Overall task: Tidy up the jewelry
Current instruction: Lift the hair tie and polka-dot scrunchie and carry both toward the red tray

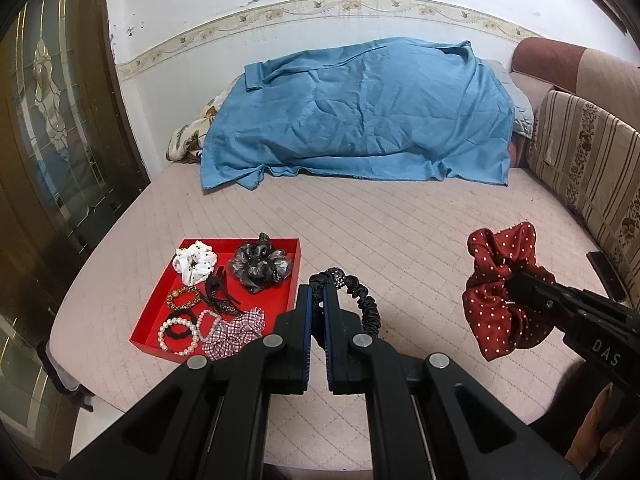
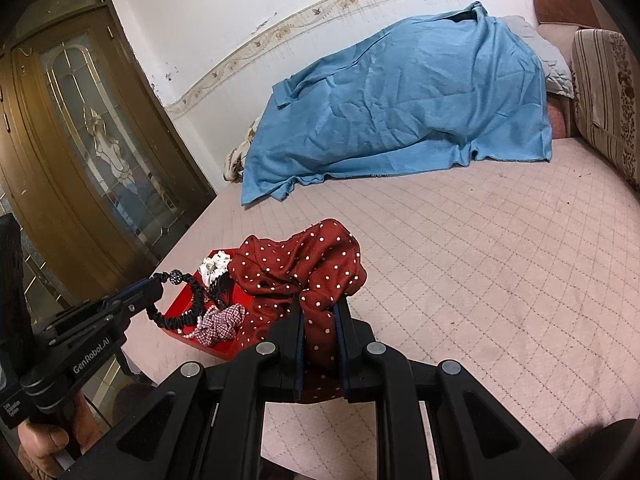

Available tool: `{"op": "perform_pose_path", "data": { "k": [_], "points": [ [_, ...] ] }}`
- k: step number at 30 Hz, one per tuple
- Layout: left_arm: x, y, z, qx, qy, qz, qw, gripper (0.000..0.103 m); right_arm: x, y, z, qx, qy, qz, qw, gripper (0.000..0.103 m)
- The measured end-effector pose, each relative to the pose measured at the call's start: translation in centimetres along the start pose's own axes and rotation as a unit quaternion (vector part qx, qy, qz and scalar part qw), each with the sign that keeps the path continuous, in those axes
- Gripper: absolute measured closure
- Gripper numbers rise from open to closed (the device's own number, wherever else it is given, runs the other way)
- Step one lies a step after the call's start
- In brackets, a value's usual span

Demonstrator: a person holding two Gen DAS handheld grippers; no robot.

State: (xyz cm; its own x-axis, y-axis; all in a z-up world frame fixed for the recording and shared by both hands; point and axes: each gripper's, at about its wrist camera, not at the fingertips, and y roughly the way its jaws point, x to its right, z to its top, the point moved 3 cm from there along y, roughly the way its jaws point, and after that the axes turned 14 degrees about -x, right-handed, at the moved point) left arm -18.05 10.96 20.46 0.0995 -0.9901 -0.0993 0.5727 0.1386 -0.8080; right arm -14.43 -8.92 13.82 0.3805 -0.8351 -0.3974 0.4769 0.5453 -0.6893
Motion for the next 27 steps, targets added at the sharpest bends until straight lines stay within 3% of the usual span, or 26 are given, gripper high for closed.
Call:
{"op": "perform_pose_path", "data": {
  "k": [11,27],
  "points": [
    [-3.0,1.4,1.2,0.003,-0.028,-0.023,0.9993,0.098,-1.3,1.7,1.2,-0.023,-0.014,-0.024,0.999,0.089],
    [-9.6,5.3,3.6,0.004,-0.074,-0.015,0.9971,0.098,-5.3,7.6,5.3,-0.062,-0.039,-0.009,0.997,0.089]
  ]
}}
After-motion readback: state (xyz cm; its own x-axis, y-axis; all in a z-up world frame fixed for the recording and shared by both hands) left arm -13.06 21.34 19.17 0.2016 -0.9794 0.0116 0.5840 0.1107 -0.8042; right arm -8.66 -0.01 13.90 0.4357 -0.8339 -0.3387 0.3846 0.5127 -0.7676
